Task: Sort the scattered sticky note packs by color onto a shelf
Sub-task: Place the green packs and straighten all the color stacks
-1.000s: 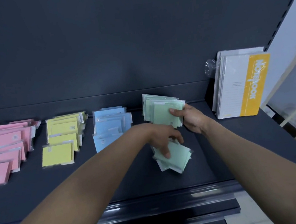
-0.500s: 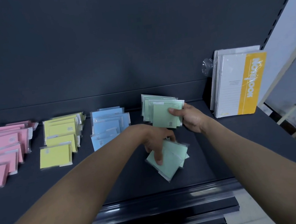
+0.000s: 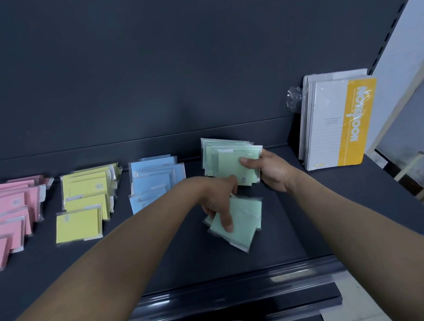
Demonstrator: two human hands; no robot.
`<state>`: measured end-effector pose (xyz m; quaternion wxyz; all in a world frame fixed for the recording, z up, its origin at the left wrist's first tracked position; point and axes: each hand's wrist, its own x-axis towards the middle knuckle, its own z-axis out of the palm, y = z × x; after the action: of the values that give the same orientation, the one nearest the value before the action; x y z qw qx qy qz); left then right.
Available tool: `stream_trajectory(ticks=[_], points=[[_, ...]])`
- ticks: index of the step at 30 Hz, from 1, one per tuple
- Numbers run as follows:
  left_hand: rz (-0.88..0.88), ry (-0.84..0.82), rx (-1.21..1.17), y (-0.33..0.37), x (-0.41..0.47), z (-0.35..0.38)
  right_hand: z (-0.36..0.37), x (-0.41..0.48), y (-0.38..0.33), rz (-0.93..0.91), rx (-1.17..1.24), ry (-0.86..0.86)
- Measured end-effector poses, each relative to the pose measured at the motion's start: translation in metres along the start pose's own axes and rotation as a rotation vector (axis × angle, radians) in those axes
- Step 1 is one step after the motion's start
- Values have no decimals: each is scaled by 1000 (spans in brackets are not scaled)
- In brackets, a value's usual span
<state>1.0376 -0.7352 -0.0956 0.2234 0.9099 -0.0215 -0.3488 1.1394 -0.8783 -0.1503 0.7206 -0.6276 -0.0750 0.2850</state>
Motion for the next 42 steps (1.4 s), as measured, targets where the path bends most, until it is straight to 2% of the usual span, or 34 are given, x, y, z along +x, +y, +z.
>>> stream_trajectory(ticks=[4,7,10,13,15,18,25,28,31,34,36,42], points=[[68,137,-140,-15,-3,2,-1,0,-2,-5,-14,-29],[121,442,-259,-28,0,3,0,-1,-2,-1,-20,-80],[129,778,-317,-32,9,8,1,-4,-5,26,-12,-207],[139,870,-333,-33,20,15,1,-4,-6,56,-83,-313],[129,902,-395,-36,25,15,0,-2,-5,41,-150,-291],[104,883,-434,-43,29,10,2,0,-4,23,-189,-238],[162,601,-804,-51,34,0,2,3,-9,37,-229,-263],[158,611,-783,-44,40,5,18,6,-9,21,-203,-198],[144,638,-703,-39,42,7,37,4,-9,2,-161,-26],[147,644,-648,-41,43,6,42,3,-6,-17,-122,60],[141,645,-640,-45,43,5,39,2,-6,-11,-142,72],[144,621,-697,-57,47,3,25,-1,-5,-5,-119,-46]])
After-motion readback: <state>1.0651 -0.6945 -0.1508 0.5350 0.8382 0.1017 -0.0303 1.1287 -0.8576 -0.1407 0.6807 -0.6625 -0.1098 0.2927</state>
